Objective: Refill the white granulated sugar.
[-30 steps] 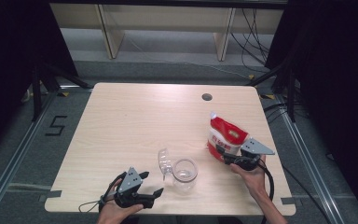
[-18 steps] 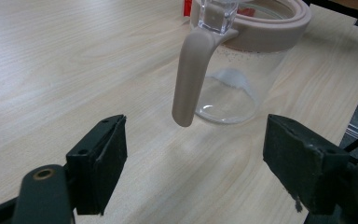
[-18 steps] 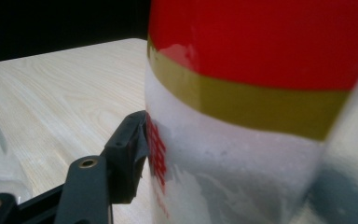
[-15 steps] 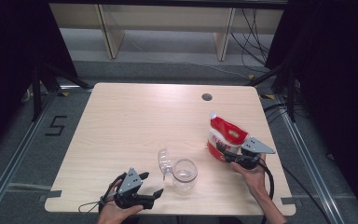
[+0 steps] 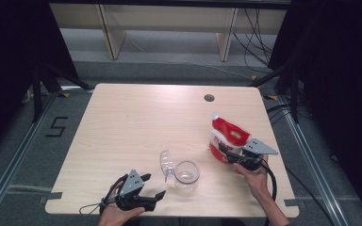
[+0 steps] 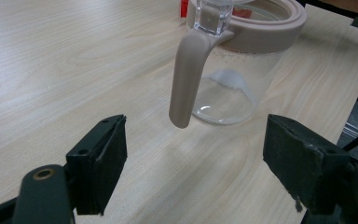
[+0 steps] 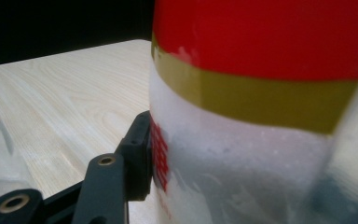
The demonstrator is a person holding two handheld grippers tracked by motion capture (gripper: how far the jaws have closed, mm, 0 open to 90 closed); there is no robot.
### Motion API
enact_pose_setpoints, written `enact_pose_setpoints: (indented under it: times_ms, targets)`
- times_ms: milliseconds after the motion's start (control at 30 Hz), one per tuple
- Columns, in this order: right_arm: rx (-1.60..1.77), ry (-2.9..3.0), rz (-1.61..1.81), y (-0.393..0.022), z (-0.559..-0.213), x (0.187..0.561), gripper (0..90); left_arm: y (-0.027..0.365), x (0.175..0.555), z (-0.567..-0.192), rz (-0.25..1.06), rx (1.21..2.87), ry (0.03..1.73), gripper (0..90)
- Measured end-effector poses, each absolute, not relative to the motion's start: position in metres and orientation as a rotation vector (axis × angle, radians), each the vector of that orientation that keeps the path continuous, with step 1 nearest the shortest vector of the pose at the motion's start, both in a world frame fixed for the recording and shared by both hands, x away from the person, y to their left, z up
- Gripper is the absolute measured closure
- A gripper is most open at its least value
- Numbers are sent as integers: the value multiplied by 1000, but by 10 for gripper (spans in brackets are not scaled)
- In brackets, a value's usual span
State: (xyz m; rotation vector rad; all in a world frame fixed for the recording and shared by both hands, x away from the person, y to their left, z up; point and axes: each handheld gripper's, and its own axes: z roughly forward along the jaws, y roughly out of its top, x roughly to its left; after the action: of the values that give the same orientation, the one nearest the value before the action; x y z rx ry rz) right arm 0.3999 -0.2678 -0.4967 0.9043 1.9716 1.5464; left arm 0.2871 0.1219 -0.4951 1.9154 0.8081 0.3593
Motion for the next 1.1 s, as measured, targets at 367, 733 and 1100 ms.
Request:
enact_pose_setpoints:
  times_ms: [367,733,1100]
  targets:
    - [931,1997,1477,-262,-490,391,531,122,287,-495,345,1926,800,224]
    - [893,2014,1441,-259,-484,382,546,124,288,-494,354,1919,788,224]
    - [775,1981,1383,-268,-462,361,552,126,288,-495,359,1935,795,222]
